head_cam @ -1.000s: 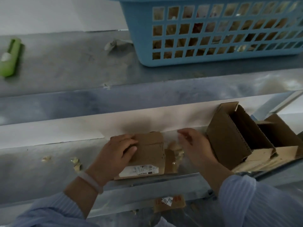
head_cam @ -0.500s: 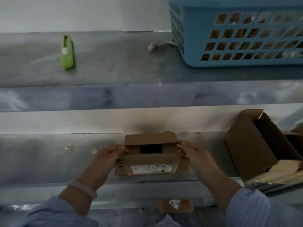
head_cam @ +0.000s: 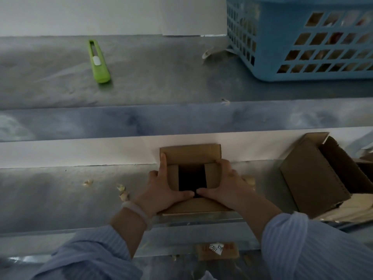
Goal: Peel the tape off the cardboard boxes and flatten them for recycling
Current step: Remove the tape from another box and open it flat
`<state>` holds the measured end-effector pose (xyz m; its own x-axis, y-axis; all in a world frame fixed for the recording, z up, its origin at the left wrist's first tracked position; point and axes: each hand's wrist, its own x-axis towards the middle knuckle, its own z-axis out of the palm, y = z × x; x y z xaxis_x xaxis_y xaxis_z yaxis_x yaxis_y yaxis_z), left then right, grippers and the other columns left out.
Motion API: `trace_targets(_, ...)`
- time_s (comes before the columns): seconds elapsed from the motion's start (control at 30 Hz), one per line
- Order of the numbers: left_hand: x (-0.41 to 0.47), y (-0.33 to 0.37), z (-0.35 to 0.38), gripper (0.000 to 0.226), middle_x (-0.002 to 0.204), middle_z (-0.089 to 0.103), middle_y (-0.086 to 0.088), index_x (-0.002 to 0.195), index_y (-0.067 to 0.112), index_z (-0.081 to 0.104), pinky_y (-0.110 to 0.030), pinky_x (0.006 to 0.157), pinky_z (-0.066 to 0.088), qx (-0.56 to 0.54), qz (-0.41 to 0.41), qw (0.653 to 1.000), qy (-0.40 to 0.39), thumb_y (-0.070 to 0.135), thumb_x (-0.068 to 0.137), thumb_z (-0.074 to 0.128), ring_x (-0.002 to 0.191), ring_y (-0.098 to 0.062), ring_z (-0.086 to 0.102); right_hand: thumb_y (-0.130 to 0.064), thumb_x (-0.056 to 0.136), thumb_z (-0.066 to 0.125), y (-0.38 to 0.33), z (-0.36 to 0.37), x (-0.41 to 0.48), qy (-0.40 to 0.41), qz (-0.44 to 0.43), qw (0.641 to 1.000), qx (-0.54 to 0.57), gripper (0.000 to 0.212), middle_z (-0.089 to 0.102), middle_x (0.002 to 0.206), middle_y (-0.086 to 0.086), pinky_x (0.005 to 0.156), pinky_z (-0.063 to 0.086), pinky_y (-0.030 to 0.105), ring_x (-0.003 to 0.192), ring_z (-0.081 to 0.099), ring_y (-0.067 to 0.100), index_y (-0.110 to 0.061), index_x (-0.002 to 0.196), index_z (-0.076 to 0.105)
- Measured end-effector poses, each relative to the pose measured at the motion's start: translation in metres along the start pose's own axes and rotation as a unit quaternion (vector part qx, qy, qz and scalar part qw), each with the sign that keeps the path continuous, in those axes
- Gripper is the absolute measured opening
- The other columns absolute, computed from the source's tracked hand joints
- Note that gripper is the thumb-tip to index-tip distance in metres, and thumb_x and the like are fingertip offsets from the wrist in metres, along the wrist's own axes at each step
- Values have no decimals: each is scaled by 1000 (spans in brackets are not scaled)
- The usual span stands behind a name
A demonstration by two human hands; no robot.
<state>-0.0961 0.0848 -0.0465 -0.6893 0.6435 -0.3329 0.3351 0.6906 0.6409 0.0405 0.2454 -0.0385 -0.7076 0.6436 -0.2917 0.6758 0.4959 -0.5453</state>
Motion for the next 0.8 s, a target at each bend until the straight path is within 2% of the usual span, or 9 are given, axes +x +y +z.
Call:
trace_targets(0.13,3,-5,3,126,122,35,-2,116,64,-42,-37,87,48,-27,42,998,27,54,60,71,99,-21,49,-52,63,70,-9,1,-3,13,7,1000,-4,89,49,121,5,73,49,34,97,56,24,-40,130,13)
trace_targets(0.23,-9,-15,-6,112,138,30,8,128,65,-28,-27,82,48,-115,111,987,14,33,70,62,111,-19,49,-41,72,63,-6,-9,-15,13,5,994,113,73,53,108,-1,61,51,31,80,58,15,-51,126,15)
trace_targets(0.33,-27,-31,-25,105,142,5,45,135,64,-17,-11,94,42,-144,220,965,-17,18,73,55,132,8,29,-19,76,59,0,-22,-30,59,-29,960,273,65,61,103,5,74,58,42,87,64,22,-55,121,29)
trace_targets(0.4,-37,-45,-36,104,148,-2,41,140,60,-12,-7,106,26,-125,262,956,-47,9,75,52,137,17,10,0,78,55,6,-27,-38,49,-42,924,376,66,61,104,12,67,59,35,89,65,24,-54,116,43)
trace_targets(0.47,-45,-57,-42,100,150,0,38,142,58,-8,-2,106,17,-50,288,955,-61,7,77,49,136,17,10,9,74,53,14,-28,-42,-15,-25,878,478,68,60,108,18,68,57,38,91,65,27,-41,119,53)
trace_targets(0.57,-54,-74,-41,99,147,-2,41,145,55,-3,-2,108,10,80,331,939,-54,3,77,48,135,19,7,-9,68,62,23,-20,-45,-120,45,745,654,56,65,101,13,88,51,58,99,64,34,-17,123,57)
trace_targets(0.63,-56,-85,-35,98,153,2,33,148,47,4,-11,114,5,136,364,919,-65,-2,76,48,141,9,4,-34,90,56,30,-10,-42,-96,94,754,642,36,69,99,12,88,51,59,97,64,36,-13,120,61)
trace_targets(0.7,-57,-93,-27,88,156,4,26,149,39,9,-21,118,5,186,378,903,-88,0,79,46,144,2,2,-44,91,57,36,-1,-38,-69,133,791,593,37,72,103,15,71,58,48,91,68,35,-15,112,68)
trace_targets(0.8,-57,-105,-16,76,157,7,20,149,35,12,-31,120,8,234,379,889,-112,8,85,41,145,-1,3,-20,88,65,46,7,-33,-74,157,824,539,32,69,111,17,68,57,40,96,67,36,-15,120,64)
